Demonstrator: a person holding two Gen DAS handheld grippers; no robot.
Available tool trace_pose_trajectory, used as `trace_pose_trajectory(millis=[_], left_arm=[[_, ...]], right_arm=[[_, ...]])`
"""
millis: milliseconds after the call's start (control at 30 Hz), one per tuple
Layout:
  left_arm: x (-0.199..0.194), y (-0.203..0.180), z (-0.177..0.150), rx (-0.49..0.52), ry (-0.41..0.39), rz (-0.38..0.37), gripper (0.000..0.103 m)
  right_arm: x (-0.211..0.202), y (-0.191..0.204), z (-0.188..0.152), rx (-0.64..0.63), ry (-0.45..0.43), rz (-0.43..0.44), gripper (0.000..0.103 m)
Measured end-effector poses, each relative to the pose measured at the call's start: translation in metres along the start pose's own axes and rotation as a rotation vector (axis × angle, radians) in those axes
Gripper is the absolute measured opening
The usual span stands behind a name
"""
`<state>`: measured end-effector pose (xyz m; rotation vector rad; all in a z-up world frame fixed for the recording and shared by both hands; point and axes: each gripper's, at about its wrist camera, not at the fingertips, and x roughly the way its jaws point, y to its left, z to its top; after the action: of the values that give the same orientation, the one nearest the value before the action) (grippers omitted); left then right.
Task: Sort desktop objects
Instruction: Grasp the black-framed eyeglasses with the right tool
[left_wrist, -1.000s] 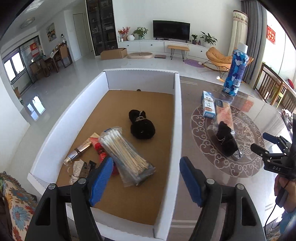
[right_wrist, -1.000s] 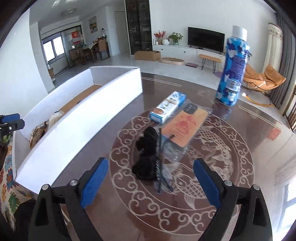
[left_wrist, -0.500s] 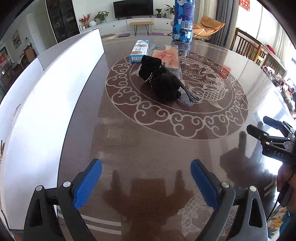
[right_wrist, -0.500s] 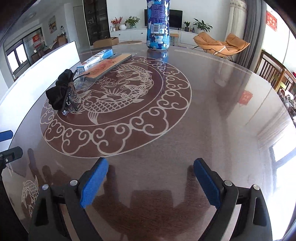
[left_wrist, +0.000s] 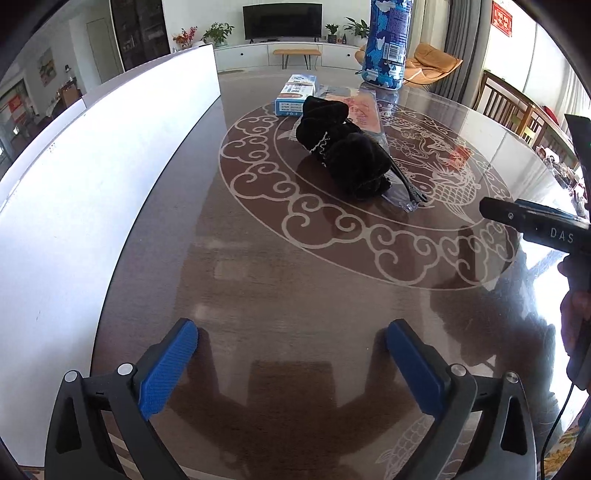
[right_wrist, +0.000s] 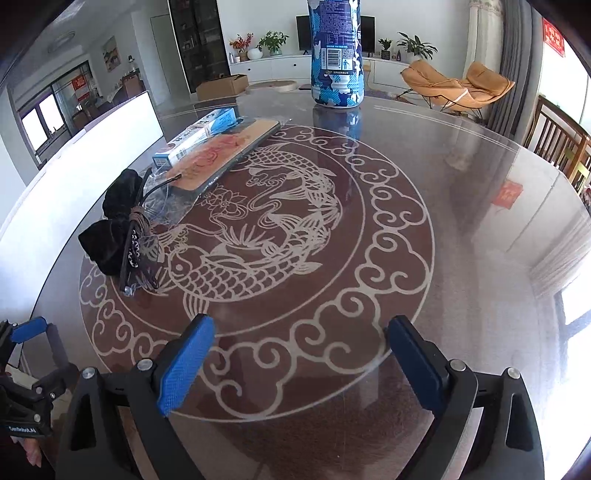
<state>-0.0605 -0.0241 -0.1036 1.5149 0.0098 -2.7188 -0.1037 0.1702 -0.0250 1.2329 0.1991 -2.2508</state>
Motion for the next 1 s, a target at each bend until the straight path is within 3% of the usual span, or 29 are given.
trace_pose_trajectory(millis=[267, 467, 500, 567, 600, 667, 800, 900, 1000], left_arm=[[-0.003, 0.002, -0.008, -0.015, -0.051, 0.006, 0.103], [-0.002, 0.002, -0.008, -0.015, -0.053, 0.005, 0.103], [-0.002, 0.002, -0.008, -0.015, -0.053, 0.005, 0.103], [-0.002, 0.002, -0.008, -0.015, -0.053, 0.006, 0.103], [-0.002, 0.002, -0.008, -0.016, -0.053, 0.006, 0.103], [-0.002, 0.002, -0.008, -0.016, -0.053, 0.007, 0.103], [-0.002, 0.002, -0.008, -0.016, -0.053, 0.007, 0.103], [-0.002, 0.002, -0.008, -0.016, -0.053, 0.006, 0.103], [-0.002, 0.002, -0.008, -0.016, -0.053, 0.006, 0.103]], right_arm=[[0.01, 0.064, 0.057, -0.099, -0.073, 0.171, 0.095], [0.045, 0.111, 0.066, -0.263, 0.01, 0.11, 0.095], [0.047, 0.119, 0.065, -0.297, 0.026, 0.152, 0.095], [0.042, 0.132, 0.06, -0.357, 0.045, 0.335, 0.095], [0.037, 0.135, 0.059, -0.365, 0.03, 0.372, 0.095], [0.036, 0.13, 0.059, -0.32, 0.019, 0.347, 0.095], [0.057, 0.111, 0.059, -0.217, 0.11, 0.29, 0.095], [0.057, 0.119, 0.054, -0.297, 0.09, 0.239, 0.09], [0.055, 0.132, 0.05, -0.396, 0.069, 0.205, 0.075]])
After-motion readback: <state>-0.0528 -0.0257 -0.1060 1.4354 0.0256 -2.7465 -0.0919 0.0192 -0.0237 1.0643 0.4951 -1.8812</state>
